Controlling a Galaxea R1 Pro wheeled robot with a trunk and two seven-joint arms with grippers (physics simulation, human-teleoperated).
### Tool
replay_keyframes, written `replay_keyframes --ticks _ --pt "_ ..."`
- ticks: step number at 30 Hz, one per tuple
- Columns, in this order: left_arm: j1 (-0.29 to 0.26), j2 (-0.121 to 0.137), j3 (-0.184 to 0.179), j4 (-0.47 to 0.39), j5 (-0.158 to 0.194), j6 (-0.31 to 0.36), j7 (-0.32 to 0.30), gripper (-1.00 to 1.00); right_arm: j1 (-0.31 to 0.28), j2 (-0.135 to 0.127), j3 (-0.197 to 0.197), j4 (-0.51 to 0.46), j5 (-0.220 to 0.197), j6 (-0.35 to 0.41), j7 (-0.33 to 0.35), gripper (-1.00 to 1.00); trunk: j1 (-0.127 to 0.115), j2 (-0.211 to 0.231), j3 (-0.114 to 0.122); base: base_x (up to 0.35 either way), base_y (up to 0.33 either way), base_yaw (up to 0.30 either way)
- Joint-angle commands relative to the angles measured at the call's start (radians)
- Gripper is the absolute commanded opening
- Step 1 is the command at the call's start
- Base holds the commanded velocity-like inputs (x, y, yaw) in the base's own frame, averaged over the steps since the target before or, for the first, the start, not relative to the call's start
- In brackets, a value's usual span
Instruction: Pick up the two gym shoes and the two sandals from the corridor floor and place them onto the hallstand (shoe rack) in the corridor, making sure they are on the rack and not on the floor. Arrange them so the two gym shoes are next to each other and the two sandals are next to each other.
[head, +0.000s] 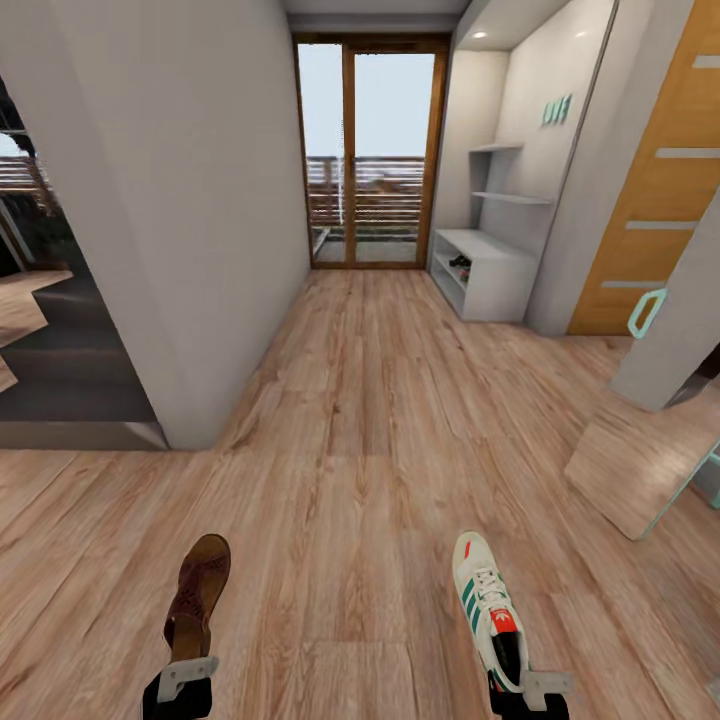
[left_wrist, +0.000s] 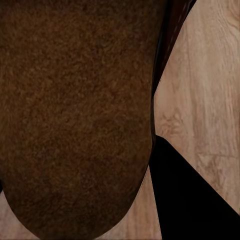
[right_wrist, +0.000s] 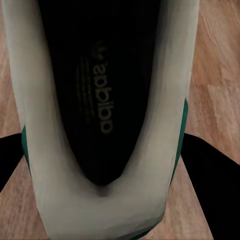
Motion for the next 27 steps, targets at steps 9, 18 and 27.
replay_keyframes --ticks 9,18,27 --pt "-0.001 0.0 0.007 0.001 0.002 -0.002 -0.011 -1.0 0.0 0.0 0.009 0.0 -0.006 -0.002 -0.004 -1.0 0.0 0.0 -0.001 0.338 0.0 0.0" --pt "-0.001 0.0 0.007 0.001 0.001 -0.002 -0.011 -1.0 0.0 0.0 0.009 0.0 -0.007 -0.002 -0.004 -1.0 0.0 0.0 -0.001 0.338 0.0 0.0" --pt "-0.001 0.0 0.007 0.001 0.001 -0.002 -0.011 -1.0 0.0 0.0 0.009 0.0 -0.007 -0.002 -0.004 -1.0 0.0 0.0 -0.001 0.338 0.0 0.0"
